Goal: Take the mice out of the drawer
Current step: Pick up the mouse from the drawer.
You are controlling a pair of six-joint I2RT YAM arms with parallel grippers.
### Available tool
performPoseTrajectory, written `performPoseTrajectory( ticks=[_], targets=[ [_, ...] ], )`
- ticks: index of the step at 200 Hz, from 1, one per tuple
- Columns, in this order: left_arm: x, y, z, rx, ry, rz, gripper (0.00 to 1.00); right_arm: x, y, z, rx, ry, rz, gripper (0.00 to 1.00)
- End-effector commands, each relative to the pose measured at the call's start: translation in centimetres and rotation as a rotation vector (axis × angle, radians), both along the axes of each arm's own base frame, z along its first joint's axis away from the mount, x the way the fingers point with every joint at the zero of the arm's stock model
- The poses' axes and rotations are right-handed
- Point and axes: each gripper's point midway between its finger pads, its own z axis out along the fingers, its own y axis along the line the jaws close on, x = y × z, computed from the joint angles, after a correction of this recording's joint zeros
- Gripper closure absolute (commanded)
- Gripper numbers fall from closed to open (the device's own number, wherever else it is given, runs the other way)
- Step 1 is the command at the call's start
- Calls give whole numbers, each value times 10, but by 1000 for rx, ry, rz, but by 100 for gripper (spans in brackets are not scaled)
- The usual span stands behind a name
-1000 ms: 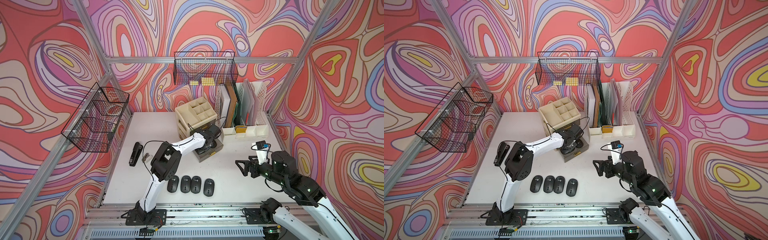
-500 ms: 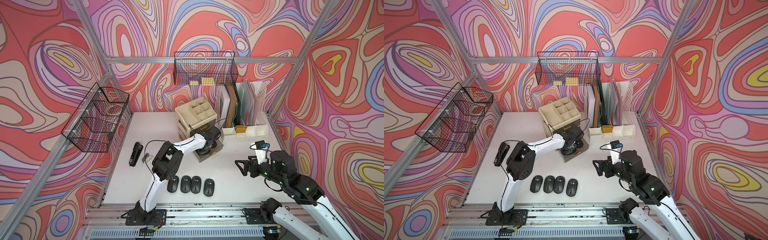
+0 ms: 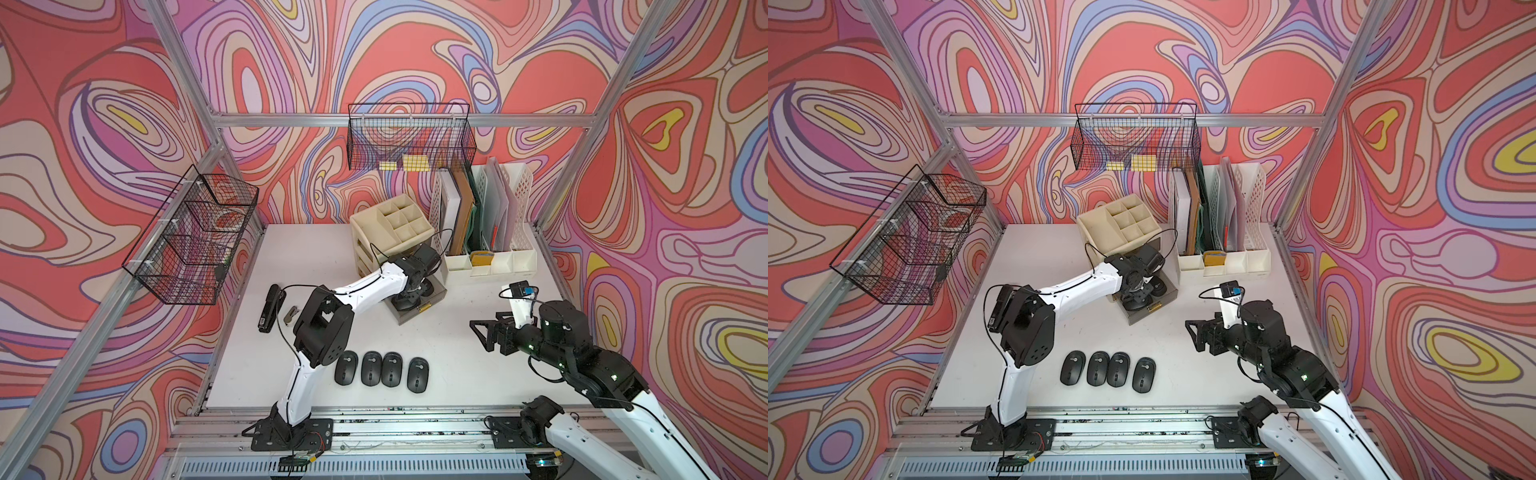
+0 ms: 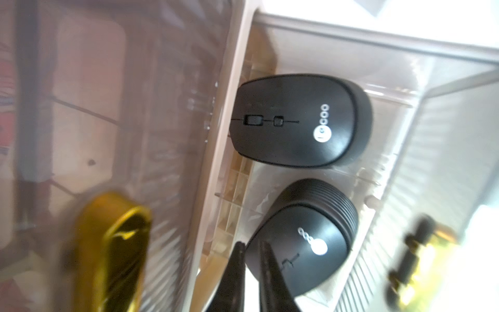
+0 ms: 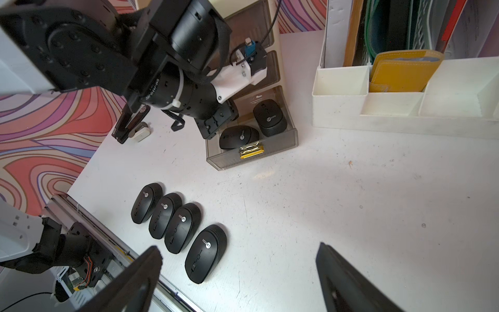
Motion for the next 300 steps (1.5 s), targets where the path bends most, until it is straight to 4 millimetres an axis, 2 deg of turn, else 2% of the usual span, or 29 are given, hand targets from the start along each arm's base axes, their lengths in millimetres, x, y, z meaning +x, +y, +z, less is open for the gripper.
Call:
performPoseTrajectory(
  ticks=[1, 16, 35, 56, 70, 108, 160, 253, 300],
  targets=[
    [-15, -1, 12, 6, 65, -100, 65, 0, 2, -1, -2, -11, 9, 6],
    [-21, -3, 8, 17, 116, -138, 51, 1, 2, -1, -2, -10, 8, 6],
    [-28, -5, 1, 27, 172, -174, 37, 0, 1, -1, -3, -12, 10, 6],
    [-30, -7, -3, 34, 195, -197, 27, 0, 1, 1, 2, -17, 9, 6],
    [-31, -6, -8, 37, 221, -206, 24, 0, 2, 1, 2, -18, 11, 6],
    [-32, -5, -26, 50, 279, -214, 24, -1, 1, 0, 3, -16, 11, 6],
    [-30, -5, -40, 17, 338, -205, 25, -1, 2, 0, 2, -12, 16, 6],
    [-14, -4, -64, 10, 354, -122, 19, 0, 2, -1, -2, -8, 13, 6],
    [-12, -8, -65, -37, 359, -39, 29, 1, 2, -2, -3, -4, 12, 6]
  ],
)
